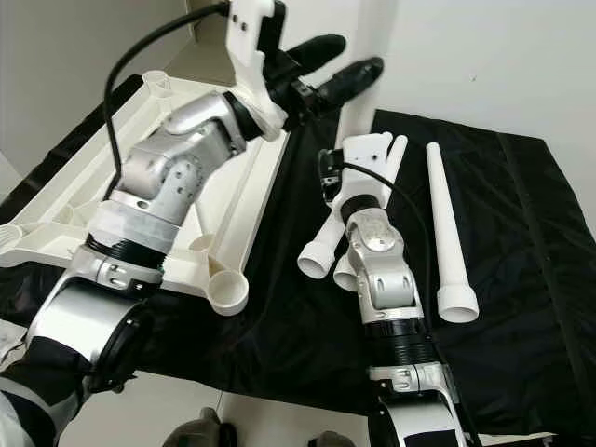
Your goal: Building children table
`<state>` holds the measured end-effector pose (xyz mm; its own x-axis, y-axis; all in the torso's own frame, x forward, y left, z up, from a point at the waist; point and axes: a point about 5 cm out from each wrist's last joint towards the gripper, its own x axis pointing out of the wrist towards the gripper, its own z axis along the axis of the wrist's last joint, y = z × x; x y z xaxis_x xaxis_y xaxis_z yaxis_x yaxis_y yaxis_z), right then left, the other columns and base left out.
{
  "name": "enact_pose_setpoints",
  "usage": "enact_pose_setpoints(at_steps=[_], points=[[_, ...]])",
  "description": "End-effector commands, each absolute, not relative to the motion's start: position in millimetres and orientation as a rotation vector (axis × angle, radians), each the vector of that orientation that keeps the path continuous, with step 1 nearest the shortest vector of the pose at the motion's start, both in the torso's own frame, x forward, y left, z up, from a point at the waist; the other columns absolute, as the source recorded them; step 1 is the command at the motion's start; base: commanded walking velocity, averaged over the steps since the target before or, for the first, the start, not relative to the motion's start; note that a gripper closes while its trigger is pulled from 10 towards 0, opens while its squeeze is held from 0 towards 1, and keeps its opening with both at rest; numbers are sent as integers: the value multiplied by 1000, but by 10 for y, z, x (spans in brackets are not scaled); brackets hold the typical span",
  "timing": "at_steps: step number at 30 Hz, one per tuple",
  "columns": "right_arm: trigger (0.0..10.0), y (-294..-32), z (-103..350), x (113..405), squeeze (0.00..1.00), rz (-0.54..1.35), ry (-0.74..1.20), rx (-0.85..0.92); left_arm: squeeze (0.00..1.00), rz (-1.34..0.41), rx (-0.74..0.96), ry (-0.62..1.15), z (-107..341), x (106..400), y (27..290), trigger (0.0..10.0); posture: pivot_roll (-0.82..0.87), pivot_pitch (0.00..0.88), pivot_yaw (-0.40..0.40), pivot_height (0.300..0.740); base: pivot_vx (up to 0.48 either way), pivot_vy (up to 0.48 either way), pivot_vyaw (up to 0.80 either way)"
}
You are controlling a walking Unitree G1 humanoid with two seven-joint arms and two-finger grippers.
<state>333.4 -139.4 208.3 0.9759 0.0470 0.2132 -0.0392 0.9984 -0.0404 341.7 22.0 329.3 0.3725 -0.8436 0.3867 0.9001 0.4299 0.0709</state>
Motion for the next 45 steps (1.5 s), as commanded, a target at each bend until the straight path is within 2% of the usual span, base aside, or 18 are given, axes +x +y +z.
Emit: enact_pose_setpoints(at_steps=[1, 3, 5, 7, 9, 10, 11, 13, 18, 23, 25, 34, 45], points=[[10000, -1555, 2109, 3285, 0, -35, -243, 16, 0, -1087, -163, -394, 3285, 3476, 408, 10000, 38, 0, 2, 740, 0, 0, 0], [10000, -1555, 2109, 3285, 0, -35, -243, 16, 0, -1087, -163, -394, 3285, 3476, 408, 10000, 38, 0, 2, 740, 0, 0, 0], [10000, -1615, 2108, 3259, 0, -59, -253, 24, 0, -1033, -162, -387, 3261, 3528, 504, 10000, 43, 0, 0, 740, 0, 0, 0], [10000, -1719, 2101, 3200, 0, -93, -275, 20, 0, -874, -119, -356, 3156, 3666, 682, 10000, 46, 0, -2, 740, 0, 0, 0], [10000, -1719, 2101, 3200, 0, -93, -275, 20, 0, -874, -119, -356, 3156, 3666, 682, 10000, 46, 0, -2, 740, 0, 0, 0], [10000, -1773, 2089, 3151, 0, -108, -291, 8, 0, -770, -76, -342, 3058, 3736, 776, 10000, 47, 0, -4, 740, 0, 0, 0], [10000, -1773, 2089, 3151, 0, -108, -291, 8, 0, -770, -76, -342, 3058, 3736, 776, 10000, 47, 0, -4, 740, 0, 0, 0], [10000, -1853, 2036, 3050, 0, -139, -305, -26, 0, -645, -22, -325, 2847, 3779, 897, 10000, 45, 0, -2, 740, 0, 0, 0], [10000, -1860, 1998, 2933, 0, -127, -336, -86, 0, -540, 106, -222, 2510, 3822, 999, 10000, 44, 0, 3, 740, 0, 0, 0], [10000, -1921, 1979, 2859, 0, -171, -355, -60, 0, -474, 85, -160, 2343, 3842, 1076, 10000, 41, 0, 4, 740, 0, 0, 0], [10000, -2017, 1865, 2762, 0, -249, -339, -71, 0, -407, 7, -105, 2175, 3862, 1161, 10000, 13, 0, 36, 740, 0, 0, 0], [10000, -2116, 1809, 2650, 0, -311, -335, -110, 0, -420, 6, -86, 2033, 3879, 1058, 10000, -31, 0, 79, 740, 0, 0, 0], [10000, -2110, 1803, 2633, 0, -312, -341, -113, 0, -434, -9, -87, 2015, 3880, 984, 10000, -41, 0, 86, 740, 0, 0, 0]])
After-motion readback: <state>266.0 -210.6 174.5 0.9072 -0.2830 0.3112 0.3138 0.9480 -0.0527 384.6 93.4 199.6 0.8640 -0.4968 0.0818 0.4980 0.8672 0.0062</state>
